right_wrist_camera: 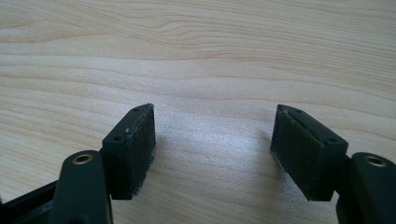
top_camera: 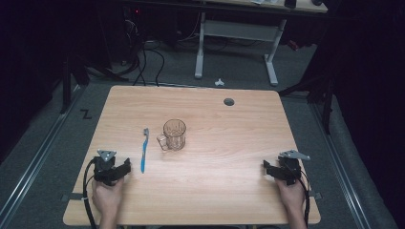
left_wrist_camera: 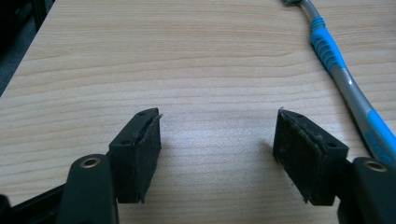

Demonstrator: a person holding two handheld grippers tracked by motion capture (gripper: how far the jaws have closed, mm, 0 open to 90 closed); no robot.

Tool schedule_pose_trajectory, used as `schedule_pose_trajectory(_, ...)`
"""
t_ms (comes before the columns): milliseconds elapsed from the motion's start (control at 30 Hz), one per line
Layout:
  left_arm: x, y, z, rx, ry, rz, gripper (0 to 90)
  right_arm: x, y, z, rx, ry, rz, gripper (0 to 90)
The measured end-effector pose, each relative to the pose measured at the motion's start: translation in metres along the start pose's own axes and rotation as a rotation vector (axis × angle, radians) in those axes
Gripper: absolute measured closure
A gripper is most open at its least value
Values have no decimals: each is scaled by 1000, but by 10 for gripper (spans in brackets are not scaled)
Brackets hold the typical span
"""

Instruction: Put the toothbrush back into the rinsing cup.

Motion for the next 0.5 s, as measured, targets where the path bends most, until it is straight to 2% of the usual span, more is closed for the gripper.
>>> schedule_pose_trajectory(500, 0, 0, 0, -10, 7, -4, 357, 0, 0, 0, -1, -1, 0, 309)
Point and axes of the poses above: each handheld gripper's, and its own axes: y roughly forward along the jaws, x roughly out of its top, z roughly to its left, the point moved 2 cm from there along y, roughly forward along the jaws, and after that the axes turned 7 degrees about z, right-handed, at the moved point
